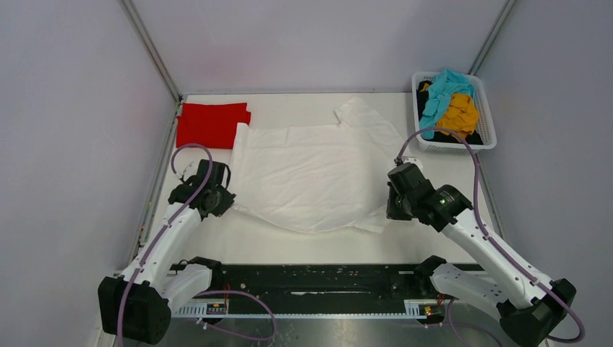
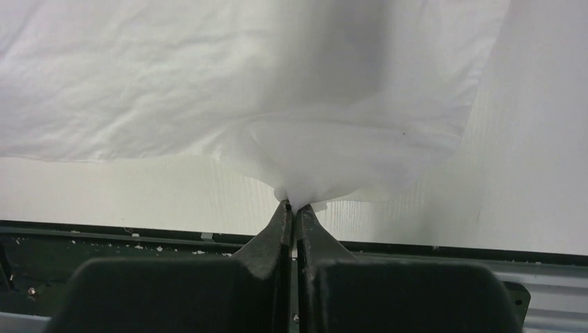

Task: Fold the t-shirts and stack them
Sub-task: Fold the flattened tshirt in 1/3 of the way

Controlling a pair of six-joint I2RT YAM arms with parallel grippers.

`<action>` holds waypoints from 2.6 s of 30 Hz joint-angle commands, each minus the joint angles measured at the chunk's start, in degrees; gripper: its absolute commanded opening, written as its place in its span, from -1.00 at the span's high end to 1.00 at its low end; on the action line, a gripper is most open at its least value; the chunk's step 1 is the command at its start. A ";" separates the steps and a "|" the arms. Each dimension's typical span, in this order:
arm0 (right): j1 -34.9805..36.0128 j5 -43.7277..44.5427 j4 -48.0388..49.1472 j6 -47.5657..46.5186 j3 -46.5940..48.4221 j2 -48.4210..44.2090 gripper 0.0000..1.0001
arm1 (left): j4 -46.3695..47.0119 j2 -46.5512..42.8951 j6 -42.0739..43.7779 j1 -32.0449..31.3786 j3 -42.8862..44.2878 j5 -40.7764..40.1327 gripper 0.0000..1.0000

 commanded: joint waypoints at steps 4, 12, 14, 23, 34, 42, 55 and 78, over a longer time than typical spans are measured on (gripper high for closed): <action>-5.58 0.35 3.96 -7.10 6.02 4.41 1.00 | 2.42 3.95 1.56 2.56 5.55 -3.27 1.00; -11.81 -0.23 11.30 -9.09 7.70 9.61 1.00 | 5.85 9.26 3.24 5.00 7.53 -2.24 1.00; -12.76 -0.12 12.78 -10.01 8.43 10.85 1.00 | 6.44 10.60 3.48 5.21 8.16 -2.09 1.00; -15.21 -3.12 15.62 -15.60 13.20 18.16 1.00 | 8.12 14.36 3.32 6.61 8.93 -2.92 1.00; -17.63 -3.07 17.17 -16.79 21.55 31.67 1.00 | 11.70 21.64 3.25 7.78 10.81 -4.69 1.00; -19.16 -3.65 18.76 -15.27 29.84 46.79 0.87 | 14.30 32.31 4.20 8.60 15.54 -4.23 0.72; -21.42 -12.78 25.43 -10.80 28.63 48.65 -0.99 | 11.02 29.86 8.61 8.80 20.28 -2.16 -0.98; -21.29 -27.26 42.99 -1.39 14.04 52.25 -0.99 | 17.60 24.56 14.30 8.41 10.18 8.27 -0.98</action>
